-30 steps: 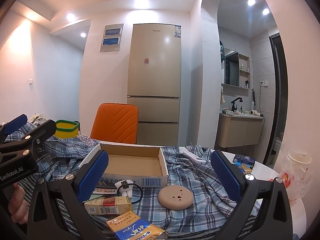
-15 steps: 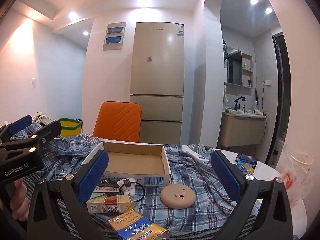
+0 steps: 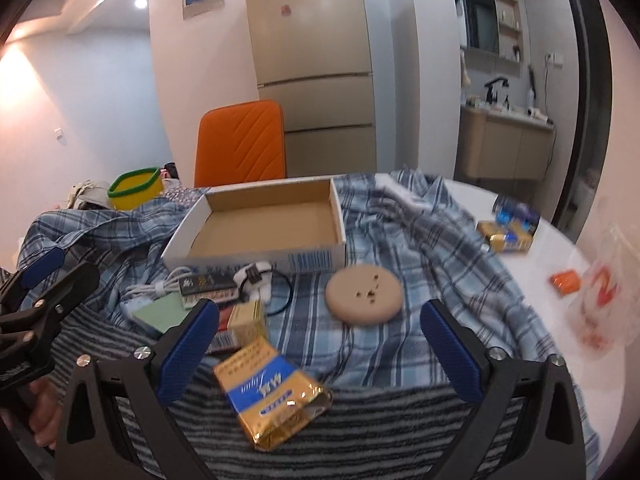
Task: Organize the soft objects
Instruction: 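Grasp the gold-and-blue Liqun pack with the right gripper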
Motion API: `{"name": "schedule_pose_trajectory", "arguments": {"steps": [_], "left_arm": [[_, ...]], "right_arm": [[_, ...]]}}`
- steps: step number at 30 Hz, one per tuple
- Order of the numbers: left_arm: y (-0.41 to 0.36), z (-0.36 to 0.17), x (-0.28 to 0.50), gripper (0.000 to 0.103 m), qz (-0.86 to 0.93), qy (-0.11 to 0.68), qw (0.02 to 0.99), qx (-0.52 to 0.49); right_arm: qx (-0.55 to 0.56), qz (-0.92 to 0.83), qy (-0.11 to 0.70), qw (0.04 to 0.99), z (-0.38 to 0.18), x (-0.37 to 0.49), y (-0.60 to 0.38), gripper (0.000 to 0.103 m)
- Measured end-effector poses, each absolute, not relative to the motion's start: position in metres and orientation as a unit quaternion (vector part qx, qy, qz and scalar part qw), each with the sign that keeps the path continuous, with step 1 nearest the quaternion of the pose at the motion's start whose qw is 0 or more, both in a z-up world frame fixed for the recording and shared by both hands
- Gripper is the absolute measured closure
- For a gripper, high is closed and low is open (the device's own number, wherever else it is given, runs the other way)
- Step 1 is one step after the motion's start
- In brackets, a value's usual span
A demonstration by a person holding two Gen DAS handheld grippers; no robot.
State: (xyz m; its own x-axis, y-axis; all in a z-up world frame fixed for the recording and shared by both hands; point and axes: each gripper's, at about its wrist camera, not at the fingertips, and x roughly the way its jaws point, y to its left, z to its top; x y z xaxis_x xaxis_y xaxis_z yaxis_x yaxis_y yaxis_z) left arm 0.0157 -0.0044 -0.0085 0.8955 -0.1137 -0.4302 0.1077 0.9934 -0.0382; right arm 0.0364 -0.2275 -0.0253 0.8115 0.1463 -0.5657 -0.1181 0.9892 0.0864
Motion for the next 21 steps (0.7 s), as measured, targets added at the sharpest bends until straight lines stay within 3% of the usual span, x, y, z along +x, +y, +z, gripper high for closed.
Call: {"name": "schedule_pose_trajectory", "arguments": {"steps": [7,13,21], "left_arm": [[0.002,-0.010,0.016,0.000,-0.059,0.243,0.968,-0.003],[0.000,-0.004,0.003,0.000,-0.055,0.247,0.967,0.031],[-0.006,-0.008,0.005,0.000,-0.082,0.275,0.957,0.047]], "right_arm": [[-0.045,0.173,0.363,0.914,-0.041,0.051,-0.216,0.003],[-0.181,0.233,0.405,0.865,-0.060,0.056,-0.181,0.007],[-0.212,0.246,0.457,0.828,-0.079,0.069,-0.170,0.031]]}}
